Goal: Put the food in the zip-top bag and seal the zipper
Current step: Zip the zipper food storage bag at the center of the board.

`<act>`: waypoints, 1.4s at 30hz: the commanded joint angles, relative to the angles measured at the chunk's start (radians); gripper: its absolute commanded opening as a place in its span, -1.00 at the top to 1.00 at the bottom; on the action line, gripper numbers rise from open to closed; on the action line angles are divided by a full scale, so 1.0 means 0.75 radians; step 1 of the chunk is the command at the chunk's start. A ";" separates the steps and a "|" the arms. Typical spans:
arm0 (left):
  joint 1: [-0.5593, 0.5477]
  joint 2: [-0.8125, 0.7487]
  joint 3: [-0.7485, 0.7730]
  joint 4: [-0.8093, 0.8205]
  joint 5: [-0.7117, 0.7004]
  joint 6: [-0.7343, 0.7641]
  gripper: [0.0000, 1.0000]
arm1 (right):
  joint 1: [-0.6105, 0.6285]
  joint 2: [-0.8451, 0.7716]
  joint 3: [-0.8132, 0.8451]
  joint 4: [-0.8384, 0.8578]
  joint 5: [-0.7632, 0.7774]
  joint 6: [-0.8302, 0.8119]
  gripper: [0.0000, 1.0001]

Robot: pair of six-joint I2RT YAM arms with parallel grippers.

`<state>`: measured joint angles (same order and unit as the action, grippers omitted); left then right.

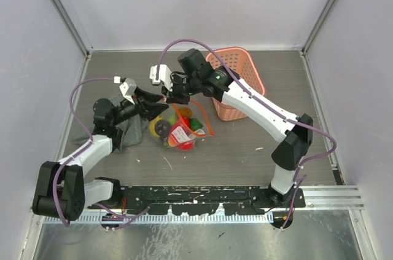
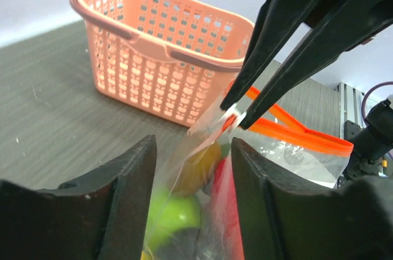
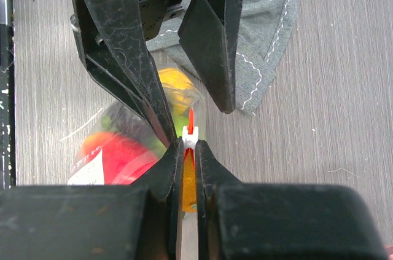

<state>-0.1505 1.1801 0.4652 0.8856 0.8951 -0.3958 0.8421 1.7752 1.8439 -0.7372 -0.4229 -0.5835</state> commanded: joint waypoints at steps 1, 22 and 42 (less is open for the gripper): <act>-0.001 0.020 0.084 0.129 0.115 0.038 0.03 | 0.007 -0.034 0.070 0.026 -0.037 -0.023 0.99; -0.042 -0.076 0.076 0.047 0.144 0.068 1.00 | -0.011 -0.100 -0.028 -0.039 0.151 0.018 0.99; -0.040 -0.173 0.035 -0.112 -0.110 0.149 1.00 | -0.069 -0.320 -0.299 -0.057 0.294 0.130 0.99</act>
<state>-0.1898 1.0828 0.4927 0.7853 0.9070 -0.3237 0.8146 1.6196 1.6417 -0.7509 -0.2710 -0.5167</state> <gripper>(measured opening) 0.006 0.116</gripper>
